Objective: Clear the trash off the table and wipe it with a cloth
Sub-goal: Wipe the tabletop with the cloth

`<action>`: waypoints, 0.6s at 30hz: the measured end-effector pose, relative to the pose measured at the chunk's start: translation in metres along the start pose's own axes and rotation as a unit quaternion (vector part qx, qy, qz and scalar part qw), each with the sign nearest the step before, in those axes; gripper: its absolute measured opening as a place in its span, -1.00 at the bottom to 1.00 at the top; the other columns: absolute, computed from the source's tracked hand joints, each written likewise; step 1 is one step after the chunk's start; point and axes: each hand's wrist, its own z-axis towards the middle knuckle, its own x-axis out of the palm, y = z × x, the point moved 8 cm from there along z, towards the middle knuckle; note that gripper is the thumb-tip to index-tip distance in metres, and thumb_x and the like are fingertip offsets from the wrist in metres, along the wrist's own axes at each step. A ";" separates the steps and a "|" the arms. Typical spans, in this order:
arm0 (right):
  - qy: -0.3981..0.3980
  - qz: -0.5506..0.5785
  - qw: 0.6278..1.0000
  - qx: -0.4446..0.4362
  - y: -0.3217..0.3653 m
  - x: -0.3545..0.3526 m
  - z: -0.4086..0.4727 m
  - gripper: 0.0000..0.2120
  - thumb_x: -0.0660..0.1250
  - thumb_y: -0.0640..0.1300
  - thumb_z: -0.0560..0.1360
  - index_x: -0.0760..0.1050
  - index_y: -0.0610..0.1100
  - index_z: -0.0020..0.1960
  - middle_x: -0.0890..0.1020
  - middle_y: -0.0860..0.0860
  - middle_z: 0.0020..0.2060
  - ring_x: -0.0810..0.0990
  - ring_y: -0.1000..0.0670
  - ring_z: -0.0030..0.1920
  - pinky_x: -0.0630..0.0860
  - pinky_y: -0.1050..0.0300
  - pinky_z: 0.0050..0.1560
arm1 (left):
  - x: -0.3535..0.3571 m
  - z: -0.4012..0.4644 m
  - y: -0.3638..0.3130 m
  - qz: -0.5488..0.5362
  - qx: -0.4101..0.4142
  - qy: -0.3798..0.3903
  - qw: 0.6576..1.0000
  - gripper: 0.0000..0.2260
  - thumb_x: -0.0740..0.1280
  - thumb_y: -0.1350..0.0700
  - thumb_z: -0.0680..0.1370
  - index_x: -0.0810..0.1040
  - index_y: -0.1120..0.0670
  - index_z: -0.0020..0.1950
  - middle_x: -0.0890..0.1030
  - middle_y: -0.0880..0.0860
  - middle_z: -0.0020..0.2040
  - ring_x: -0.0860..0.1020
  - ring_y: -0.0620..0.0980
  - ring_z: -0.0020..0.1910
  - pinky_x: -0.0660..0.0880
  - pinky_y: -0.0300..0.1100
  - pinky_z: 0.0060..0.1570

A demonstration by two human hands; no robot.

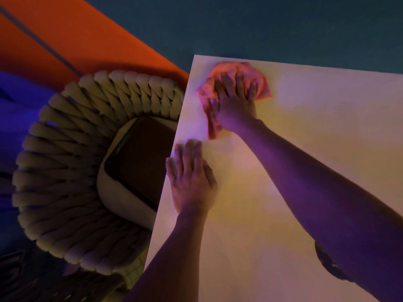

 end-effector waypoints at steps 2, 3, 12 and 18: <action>-0.006 0.008 1.000 -0.005 0.002 0.005 -0.015 -0.42 0.02 0.11 0.64 0.09 -0.06 0.61 0.03 -0.02 0.61 -0.11 -0.22 0.60 -0.22 -0.35 0.50 | 0.002 -0.002 0.004 0.007 -0.007 0.004 1.000 -0.49 0.16 0.05 0.60 0.30 0.00 0.58 0.27 0.01 0.59 0.14 0.13 0.61 0.11 0.20 0.54; -0.012 0.016 1.000 -0.006 0.002 0.008 -0.031 -0.42 0.03 0.11 0.63 0.12 -0.07 0.60 0.07 -0.03 0.61 -0.08 -0.23 0.60 -0.19 -0.36 0.50 | 0.001 -0.004 0.005 0.011 -0.008 0.006 1.000 -0.49 0.17 0.05 0.59 0.32 0.01 0.57 0.29 0.02 0.59 0.16 0.14 0.60 0.12 0.21 0.53; 0.020 0.025 0.999 -0.024 -0.002 0.031 -0.175 -0.40 0.04 0.15 0.56 0.30 -0.06 0.53 0.26 -0.05 0.55 0.09 -0.24 0.58 0.03 -0.40 0.48 | 0.005 0.001 0.010 0.016 -0.003 0.037 0.999 -0.46 0.03 -0.07 0.58 0.33 0.01 0.55 0.30 0.04 0.58 0.17 0.16 0.59 0.12 0.19 0.52; 0.016 0.152 0.987 -0.051 -0.027 -0.017 -0.201 -0.43 0.19 0.15 0.59 0.21 0.07 0.56 0.21 0.06 0.57 0.07 -0.13 0.59 0.05 -0.29 0.51 | 0.004 -0.004 0.021 -0.021 -0.013 0.027 0.999 -0.54 0.10 -0.08 0.60 0.41 -0.01 0.47 0.38 0.03 0.53 0.25 0.15 0.56 0.16 0.20 0.49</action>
